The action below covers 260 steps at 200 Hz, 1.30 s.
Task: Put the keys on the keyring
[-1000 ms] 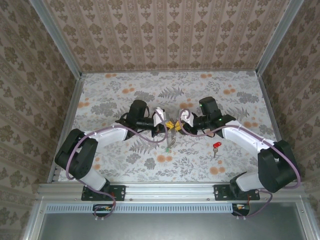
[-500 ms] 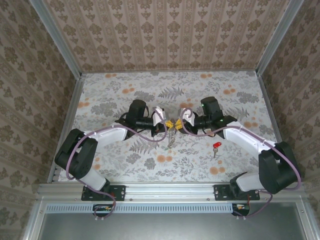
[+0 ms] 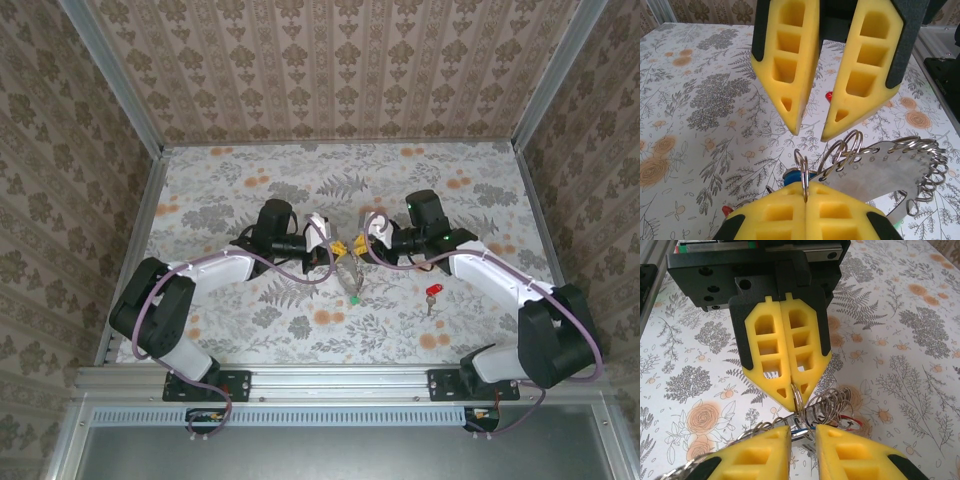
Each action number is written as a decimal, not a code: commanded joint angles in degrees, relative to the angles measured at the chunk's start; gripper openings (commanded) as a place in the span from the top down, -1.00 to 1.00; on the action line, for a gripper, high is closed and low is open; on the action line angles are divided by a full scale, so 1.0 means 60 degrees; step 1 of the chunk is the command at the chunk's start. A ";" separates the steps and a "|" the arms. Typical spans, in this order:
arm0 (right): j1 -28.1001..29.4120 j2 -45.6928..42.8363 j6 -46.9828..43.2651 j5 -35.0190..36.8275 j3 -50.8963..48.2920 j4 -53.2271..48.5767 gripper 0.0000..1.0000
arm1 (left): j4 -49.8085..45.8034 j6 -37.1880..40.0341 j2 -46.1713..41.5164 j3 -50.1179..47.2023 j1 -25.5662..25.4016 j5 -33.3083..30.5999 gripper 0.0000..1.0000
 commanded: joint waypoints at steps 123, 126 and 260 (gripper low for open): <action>0.0102 0.1011 -0.0256 -0.1124 0.0510 0.0173 0.66 | 0.0229 0.0010 -0.0159 0.0280 0.0010 0.0828 1.00; 0.0109 0.1019 -0.0241 -0.1124 0.0499 0.0190 0.68 | 0.0218 0.0010 -0.0151 0.0281 0.0010 0.0854 1.00; 0.0942 0.0681 -0.1009 0.0860 0.1007 -0.1417 1.00 | -0.2568 0.1621 0.0069 0.1036 -0.0118 -0.0535 0.70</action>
